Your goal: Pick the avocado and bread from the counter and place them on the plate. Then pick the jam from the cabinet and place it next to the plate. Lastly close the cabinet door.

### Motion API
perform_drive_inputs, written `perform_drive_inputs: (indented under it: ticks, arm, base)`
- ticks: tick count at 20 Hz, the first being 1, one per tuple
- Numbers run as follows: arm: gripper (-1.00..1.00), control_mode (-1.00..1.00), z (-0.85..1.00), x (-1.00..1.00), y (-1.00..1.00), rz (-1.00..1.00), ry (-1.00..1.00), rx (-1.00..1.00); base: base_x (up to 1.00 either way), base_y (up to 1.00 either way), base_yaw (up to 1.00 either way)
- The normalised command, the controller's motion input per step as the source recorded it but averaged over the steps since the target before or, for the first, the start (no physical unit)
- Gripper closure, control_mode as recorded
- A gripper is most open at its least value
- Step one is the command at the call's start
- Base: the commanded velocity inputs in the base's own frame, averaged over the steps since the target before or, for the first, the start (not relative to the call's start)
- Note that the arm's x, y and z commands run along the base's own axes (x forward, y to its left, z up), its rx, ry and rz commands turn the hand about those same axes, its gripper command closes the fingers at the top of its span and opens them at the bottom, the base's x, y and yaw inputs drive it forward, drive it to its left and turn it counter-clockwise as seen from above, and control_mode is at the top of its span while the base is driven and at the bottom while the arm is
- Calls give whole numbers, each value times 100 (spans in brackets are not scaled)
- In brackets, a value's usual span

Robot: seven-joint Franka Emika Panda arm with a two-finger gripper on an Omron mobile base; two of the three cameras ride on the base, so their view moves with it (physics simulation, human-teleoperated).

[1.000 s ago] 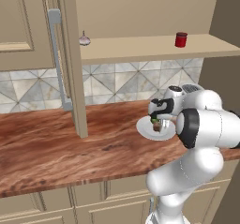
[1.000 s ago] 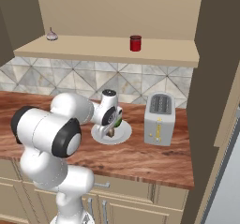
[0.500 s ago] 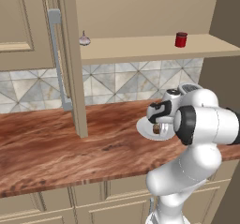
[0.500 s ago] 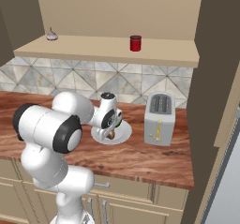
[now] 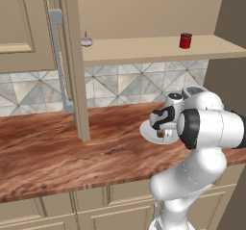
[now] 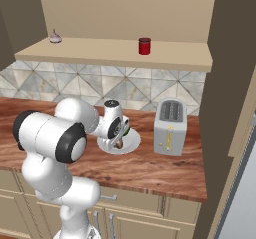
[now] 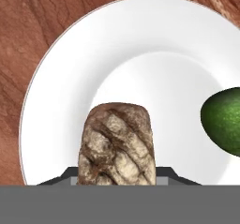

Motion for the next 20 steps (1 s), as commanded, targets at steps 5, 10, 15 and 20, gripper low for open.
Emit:
perform_drive_inputs:
  ticks: [5, 10, 15, 20]
  arm:
    - [-100, -100, 0, 0, 0, 0, -7, -5]
    - [-100, -100, 31, -20, 0, 3, -10, 0]
    - [-100, -100, 51, -20, 0, 9, -17, 0]
    - [-100, -100, 61, -36, 0, 5, -22, 0]
  base:
    - [0, 0, 0]
    - [0, 0, 0]
    - [0, 0, 0]
    - [0, 0, 0]
